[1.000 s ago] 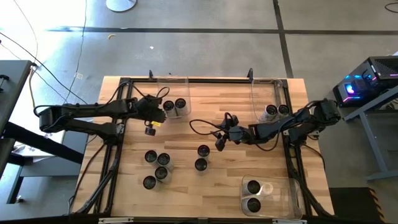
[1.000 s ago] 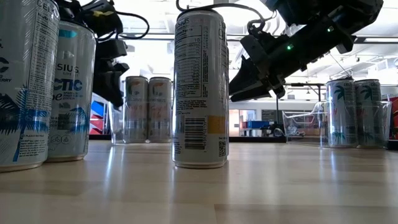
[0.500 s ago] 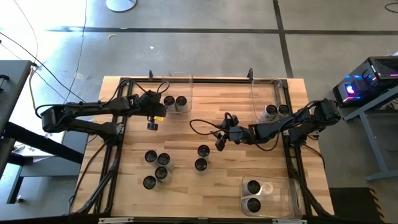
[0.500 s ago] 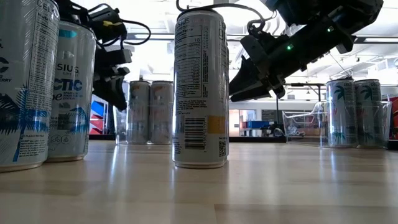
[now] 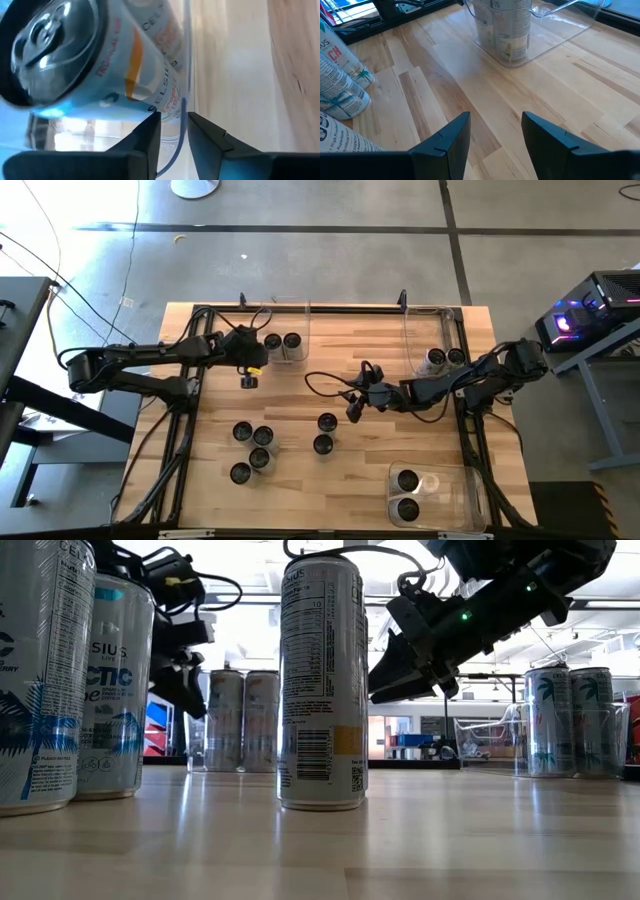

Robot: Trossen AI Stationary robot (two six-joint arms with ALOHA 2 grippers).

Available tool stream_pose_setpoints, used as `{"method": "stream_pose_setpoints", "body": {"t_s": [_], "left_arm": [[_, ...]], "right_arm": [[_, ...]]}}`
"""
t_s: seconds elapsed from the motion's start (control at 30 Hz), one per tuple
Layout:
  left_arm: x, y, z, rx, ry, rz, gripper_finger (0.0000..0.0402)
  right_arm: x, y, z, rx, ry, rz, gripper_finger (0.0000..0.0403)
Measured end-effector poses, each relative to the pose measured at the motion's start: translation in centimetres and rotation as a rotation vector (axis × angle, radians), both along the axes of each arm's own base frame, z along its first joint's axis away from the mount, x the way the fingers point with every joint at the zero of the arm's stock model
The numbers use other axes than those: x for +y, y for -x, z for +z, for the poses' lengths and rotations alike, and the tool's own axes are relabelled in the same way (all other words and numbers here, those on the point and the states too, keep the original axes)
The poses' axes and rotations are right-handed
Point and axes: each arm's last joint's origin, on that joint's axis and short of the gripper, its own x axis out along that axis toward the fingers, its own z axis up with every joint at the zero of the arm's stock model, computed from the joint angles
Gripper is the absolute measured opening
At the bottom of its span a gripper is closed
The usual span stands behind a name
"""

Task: Sort soda cans
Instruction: Put the white/pink soda can into the top right transparent bin

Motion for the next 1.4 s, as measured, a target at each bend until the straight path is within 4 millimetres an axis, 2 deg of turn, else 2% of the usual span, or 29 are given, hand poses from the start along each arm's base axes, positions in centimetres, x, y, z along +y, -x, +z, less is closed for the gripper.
{"method": "stream_pose_setpoints", "body": {"t_s": [0.33, 0.53, 0.8, 1.03, 1.23, 1.4], "left_arm": [[0.1, -0.1, 0.0, -0.071, 0.087, 0.140, 0.0167], [0.0, -0.1, 0.1, -0.104, 0.139, 0.210, 0.0181], [0.1, -0.2, 0.1, -0.141, 0.184, 0.274, 0.0181], [0.0, -0.2, 0.1, -0.152, 0.203, 0.289, 0.0213], [0.1, -0.3, 0.2, -0.168, 0.205, 0.296, 0.0255], [0.0, -0.2, 0.4, -0.182, 0.211, 0.307, 0.0266]], "right_arm": [[0.0, 0.0, 0.0, 0.001, 0.002, 0.001, 0.0174], [0.0, -0.2, 0.3, -0.030, 0.019, 0.013, 0.0174], [-0.1, 0.3, 2.8, -0.109, 0.084, 0.039, 0.0174], [0.1, 1.4, 5.6, -0.188, 0.128, 0.069, 0.0174], [0.5, 1.7, 5.9, -0.195, 0.141, 0.090, 0.0174], [0.6, 1.7, 5.9, -0.188, 0.134, 0.090, 0.0174]]}}
